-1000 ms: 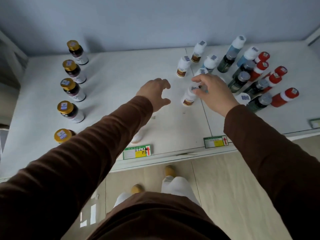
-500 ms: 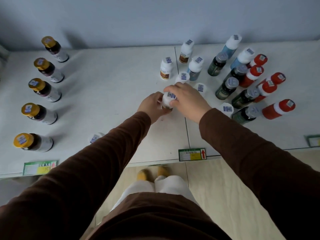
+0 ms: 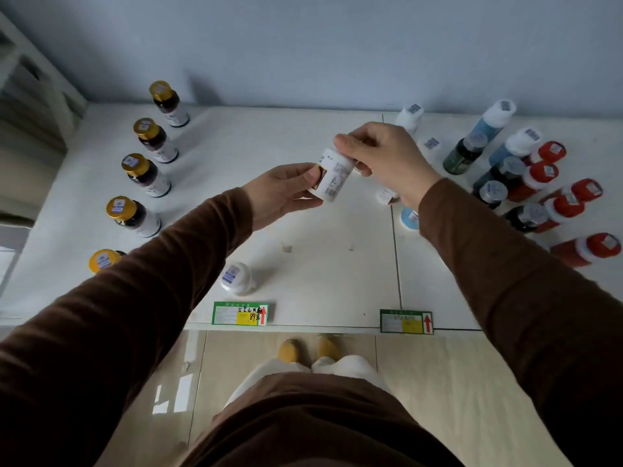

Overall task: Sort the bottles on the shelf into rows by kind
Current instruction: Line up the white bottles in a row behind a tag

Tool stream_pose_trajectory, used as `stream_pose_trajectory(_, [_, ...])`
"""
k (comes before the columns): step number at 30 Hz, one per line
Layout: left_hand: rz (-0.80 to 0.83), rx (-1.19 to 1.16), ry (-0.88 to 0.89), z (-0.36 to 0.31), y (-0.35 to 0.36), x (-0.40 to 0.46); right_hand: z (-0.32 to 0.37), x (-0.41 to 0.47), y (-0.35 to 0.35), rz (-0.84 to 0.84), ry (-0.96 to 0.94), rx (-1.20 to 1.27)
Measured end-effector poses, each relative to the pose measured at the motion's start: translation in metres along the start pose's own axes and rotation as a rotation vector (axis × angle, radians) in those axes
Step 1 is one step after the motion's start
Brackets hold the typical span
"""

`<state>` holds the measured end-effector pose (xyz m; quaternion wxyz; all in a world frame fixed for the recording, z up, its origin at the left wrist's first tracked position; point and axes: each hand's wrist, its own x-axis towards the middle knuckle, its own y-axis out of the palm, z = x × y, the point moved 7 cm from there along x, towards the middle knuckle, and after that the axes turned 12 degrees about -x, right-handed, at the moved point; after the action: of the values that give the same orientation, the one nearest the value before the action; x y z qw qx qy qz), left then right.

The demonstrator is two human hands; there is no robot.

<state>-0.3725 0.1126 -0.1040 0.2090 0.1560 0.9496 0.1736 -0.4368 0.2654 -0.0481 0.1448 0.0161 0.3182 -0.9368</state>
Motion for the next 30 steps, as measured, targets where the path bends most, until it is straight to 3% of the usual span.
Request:
stream_pose_trajectory(7, [-0.267,0.527,0.136,-0.036,-0.069,-0.040,0.056,0.003,0.068,0.084,-0.276,-0.284])
stream_pose_trajectory(11, [-0.277,0.827,0.053,-0.026,-0.097,-0.061,0.065,-0.011,0.118,0.206,-0.396,-0.521])
stream_pose_trajectory(15, [-0.325,1.096,0.046,-0.018,-0.117,-0.079,0.063,-0.030,0.156,0.316,-0.459,-0.604])
stream_pose_trajectory(20, [-0.366,1.201,0.050,-0.011,-0.131,-0.088,0.062,-0.042,0.180,0.349,-0.522,-0.654])
stream_pose_trajectory(30, [-0.427,1.185,0.107,-0.026,-0.131,-0.082,0.059,-0.048,0.188,0.366,-0.502,-0.668])
